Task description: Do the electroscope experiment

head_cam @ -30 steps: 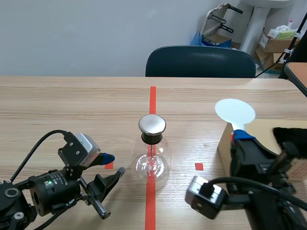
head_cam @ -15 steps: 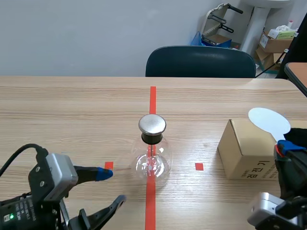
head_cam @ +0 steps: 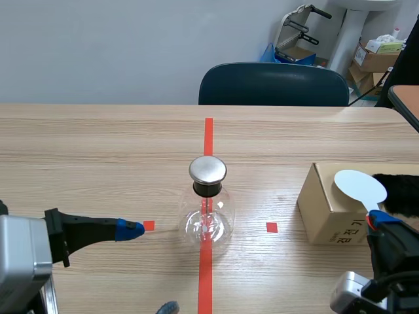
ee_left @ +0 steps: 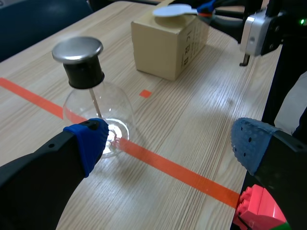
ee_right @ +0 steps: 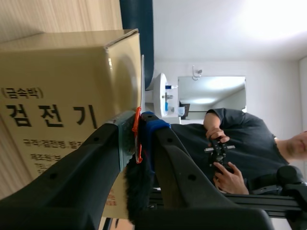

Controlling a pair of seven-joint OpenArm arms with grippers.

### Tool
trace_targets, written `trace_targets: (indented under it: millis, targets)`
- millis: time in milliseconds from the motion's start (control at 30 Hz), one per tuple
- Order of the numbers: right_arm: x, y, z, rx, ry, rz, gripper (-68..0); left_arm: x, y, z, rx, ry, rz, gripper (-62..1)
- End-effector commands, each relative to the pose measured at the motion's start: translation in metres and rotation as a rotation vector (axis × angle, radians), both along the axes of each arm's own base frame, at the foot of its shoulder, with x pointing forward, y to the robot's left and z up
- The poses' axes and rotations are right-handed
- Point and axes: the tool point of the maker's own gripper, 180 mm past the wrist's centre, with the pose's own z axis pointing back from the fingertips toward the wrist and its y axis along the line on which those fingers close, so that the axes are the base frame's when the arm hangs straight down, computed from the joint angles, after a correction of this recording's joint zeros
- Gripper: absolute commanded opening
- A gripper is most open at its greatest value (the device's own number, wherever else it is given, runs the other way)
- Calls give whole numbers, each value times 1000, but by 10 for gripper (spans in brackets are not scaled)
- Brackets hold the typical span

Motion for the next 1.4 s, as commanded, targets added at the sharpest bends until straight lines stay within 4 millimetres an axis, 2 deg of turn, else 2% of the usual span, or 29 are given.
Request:
trace_targets:
  millis: [0,300,633,667,733,967,1367]
  targets:
    - [2,0,12,-20,-67,-2,-656,-2,-4,10,-29,-12,-14,-54]
    - [-4,3,-7,-58,-11,28,-656,-5,-8,33,-44,-48,-71,-54]
    - [-5,3,-9,-58,-7,27,-646,-10,-14,50,-86,-72,-108,-54]
    - [-5,3,-9,-58,-7,27,-624,-10,-14,51,-90,-74,-109,-54]
    - [-5,3,-9,-57,-7,26,-530,-10,-14,53,-101,-79,-111,-54]
    - [-5,3,-9,-57,-7,26,-6,-13,-16,55,-117,-75,-126,-54]
    - [-5,0,-9,-58,-7,13,4,-13,-16,55,-116,-75,-125,-54]
